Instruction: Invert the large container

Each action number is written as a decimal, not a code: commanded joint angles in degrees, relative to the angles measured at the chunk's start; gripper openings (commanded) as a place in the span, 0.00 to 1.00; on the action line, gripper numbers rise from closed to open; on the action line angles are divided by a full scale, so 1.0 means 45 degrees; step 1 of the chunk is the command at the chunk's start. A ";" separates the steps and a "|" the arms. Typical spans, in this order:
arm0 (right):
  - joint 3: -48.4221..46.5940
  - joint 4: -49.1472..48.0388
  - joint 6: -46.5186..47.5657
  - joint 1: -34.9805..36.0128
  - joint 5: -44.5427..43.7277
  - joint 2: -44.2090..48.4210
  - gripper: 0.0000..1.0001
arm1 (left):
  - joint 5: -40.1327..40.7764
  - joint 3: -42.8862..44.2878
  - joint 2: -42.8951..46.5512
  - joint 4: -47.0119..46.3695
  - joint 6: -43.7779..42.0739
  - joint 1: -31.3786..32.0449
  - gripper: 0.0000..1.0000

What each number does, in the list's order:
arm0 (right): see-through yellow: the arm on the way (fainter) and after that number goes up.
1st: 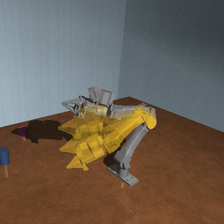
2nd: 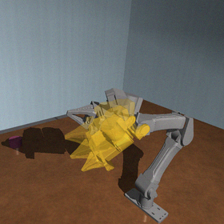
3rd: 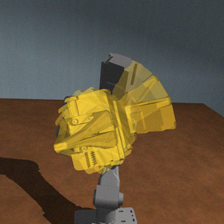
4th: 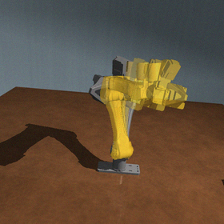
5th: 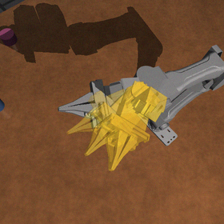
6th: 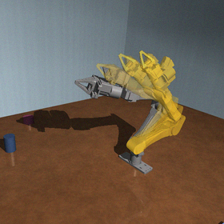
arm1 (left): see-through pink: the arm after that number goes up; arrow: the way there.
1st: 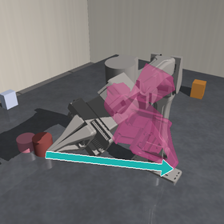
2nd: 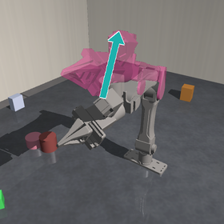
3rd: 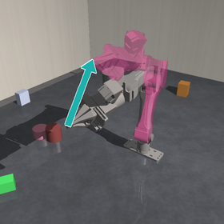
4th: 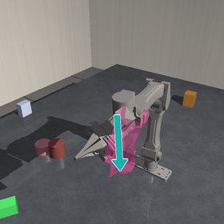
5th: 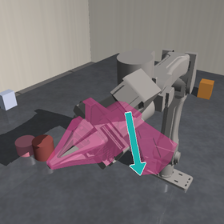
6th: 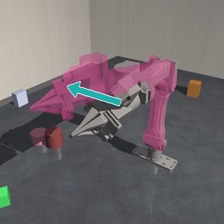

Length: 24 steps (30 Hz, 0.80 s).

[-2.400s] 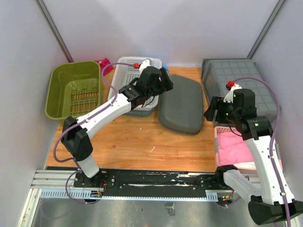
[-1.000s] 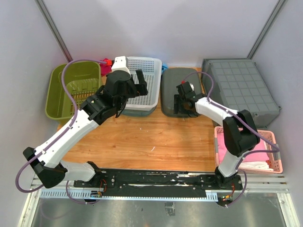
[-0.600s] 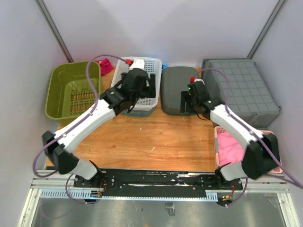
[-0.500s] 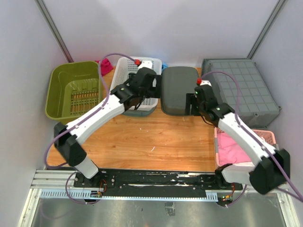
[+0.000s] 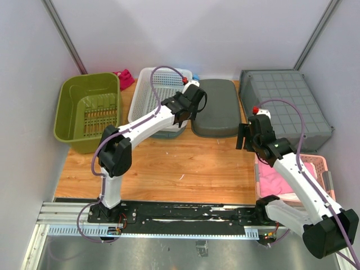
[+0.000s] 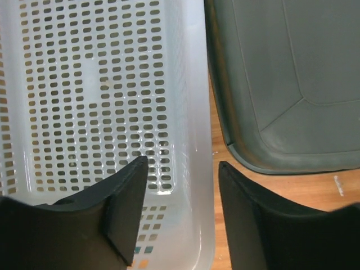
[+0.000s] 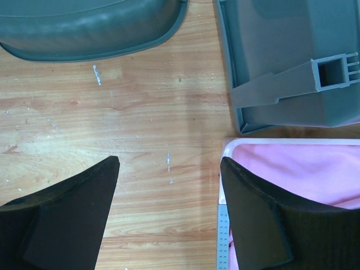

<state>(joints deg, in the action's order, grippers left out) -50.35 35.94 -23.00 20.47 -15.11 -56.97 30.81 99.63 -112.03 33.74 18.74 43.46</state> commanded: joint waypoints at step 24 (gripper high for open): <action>-0.1582 0.0762 0.0184 -0.0387 -0.0575 0.0432 0.73 | -0.3478 0.2377 0.4727 0.0609 -0.0204 -0.0186 0.00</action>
<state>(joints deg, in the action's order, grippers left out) -53.89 37.45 -22.28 19.68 -15.14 -56.84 24.01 107.94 -95.61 38.79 16.64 42.19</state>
